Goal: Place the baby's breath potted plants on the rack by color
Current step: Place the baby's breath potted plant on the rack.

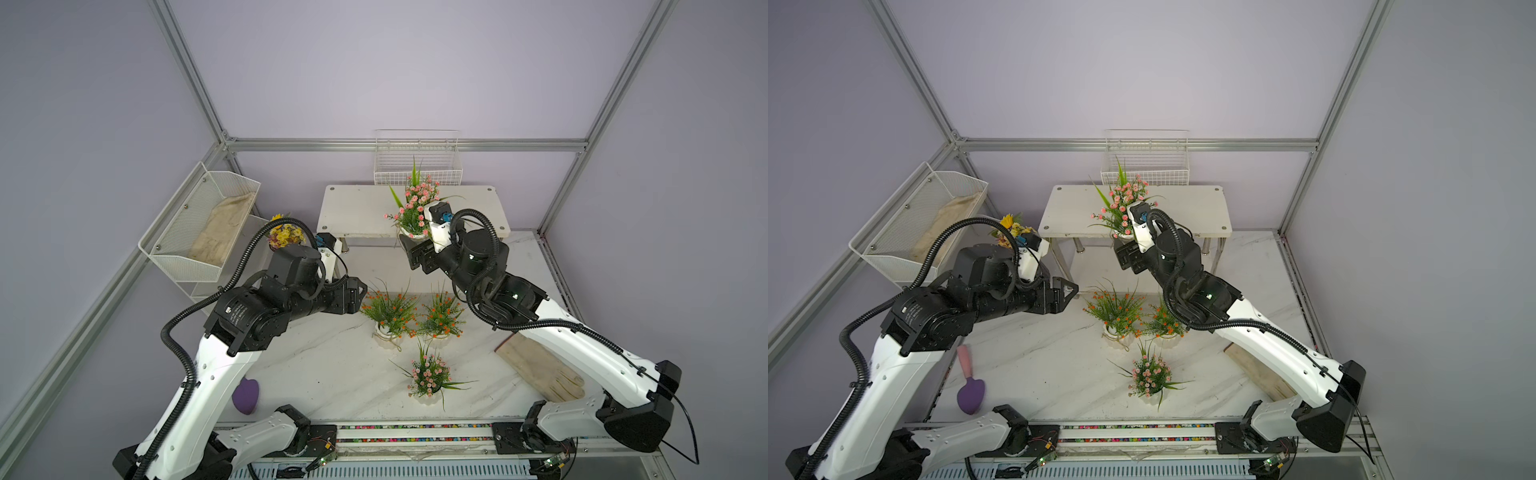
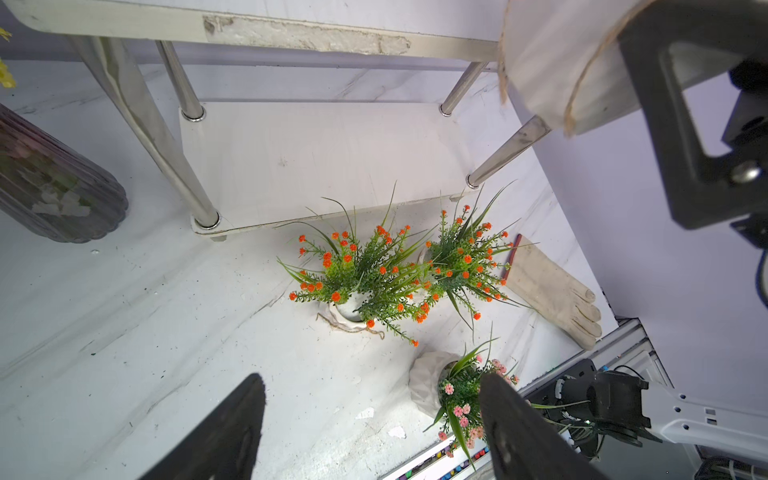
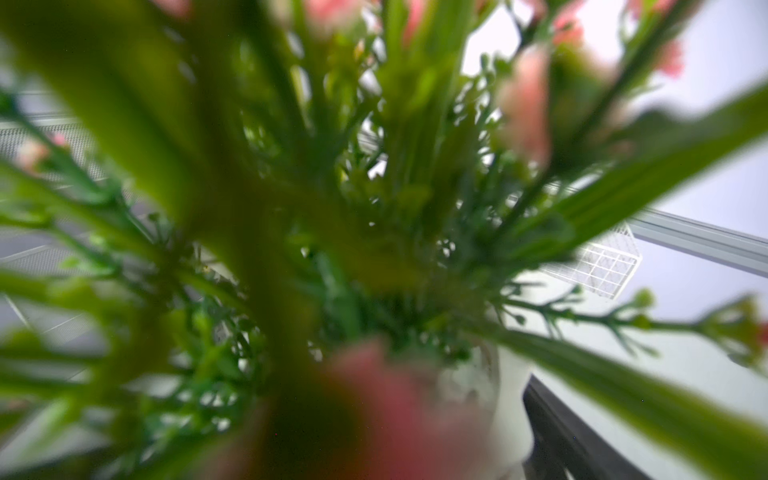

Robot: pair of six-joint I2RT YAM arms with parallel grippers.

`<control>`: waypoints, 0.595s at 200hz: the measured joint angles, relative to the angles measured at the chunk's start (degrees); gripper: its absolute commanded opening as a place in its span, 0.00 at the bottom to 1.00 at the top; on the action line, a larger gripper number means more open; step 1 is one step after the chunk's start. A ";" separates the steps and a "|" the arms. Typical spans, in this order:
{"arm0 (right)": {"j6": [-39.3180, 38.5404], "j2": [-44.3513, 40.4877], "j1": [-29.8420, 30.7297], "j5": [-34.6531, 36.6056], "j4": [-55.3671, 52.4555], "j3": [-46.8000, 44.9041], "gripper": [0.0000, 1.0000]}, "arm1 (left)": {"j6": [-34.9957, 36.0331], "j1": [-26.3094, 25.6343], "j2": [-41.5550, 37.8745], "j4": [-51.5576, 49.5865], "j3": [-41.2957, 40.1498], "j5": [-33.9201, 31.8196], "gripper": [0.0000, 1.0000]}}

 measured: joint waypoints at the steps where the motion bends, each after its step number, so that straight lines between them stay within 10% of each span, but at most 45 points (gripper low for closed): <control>1: 0.02 0.00 -0.09 0.02 -0.09 0.09 0.60 | 0.00 0.00 -0.07 0.07 -0.07 0.00 0.81; 119: 3.54 12.28 -17.51 -0.87 -4.42 12.33 0.61 | -0.04 0.00 -4.55 0.90 -5.35 -2.08 0.82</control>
